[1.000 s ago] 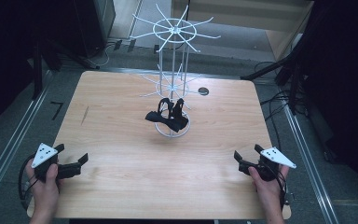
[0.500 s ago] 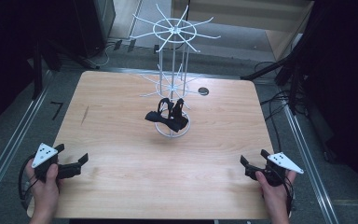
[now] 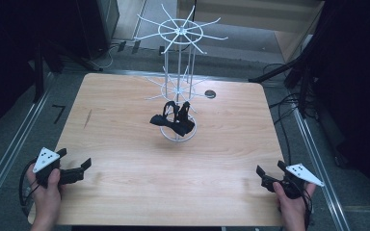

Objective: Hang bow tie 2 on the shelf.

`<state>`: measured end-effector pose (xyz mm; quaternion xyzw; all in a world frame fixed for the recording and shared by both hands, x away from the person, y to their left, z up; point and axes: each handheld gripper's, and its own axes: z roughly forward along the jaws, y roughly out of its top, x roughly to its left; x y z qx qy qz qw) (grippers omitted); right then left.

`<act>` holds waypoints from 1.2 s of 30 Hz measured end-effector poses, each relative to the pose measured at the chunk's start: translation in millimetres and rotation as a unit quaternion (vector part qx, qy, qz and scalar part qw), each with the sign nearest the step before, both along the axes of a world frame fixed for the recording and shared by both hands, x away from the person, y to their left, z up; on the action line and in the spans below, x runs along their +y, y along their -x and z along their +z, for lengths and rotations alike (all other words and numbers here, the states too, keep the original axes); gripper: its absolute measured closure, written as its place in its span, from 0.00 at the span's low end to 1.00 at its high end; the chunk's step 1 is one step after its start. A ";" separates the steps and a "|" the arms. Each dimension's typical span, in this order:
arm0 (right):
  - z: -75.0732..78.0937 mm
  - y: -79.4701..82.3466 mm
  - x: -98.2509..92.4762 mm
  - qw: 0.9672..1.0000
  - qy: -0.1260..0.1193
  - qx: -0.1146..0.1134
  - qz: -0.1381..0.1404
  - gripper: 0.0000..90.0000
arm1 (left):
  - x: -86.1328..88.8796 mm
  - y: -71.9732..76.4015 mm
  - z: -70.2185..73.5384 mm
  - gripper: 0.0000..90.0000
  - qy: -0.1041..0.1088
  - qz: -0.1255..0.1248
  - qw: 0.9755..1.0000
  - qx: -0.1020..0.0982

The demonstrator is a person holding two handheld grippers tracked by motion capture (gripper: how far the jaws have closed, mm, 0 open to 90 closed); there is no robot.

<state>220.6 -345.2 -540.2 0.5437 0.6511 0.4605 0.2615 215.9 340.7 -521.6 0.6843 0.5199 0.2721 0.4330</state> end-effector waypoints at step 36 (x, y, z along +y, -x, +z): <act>-11.1 21.1 -24.8 0.999 -0.014 0.018 -0.029 0.14 | 0.3 -0.2 0.0 0.00 0.001 0.000 1.000 -0.001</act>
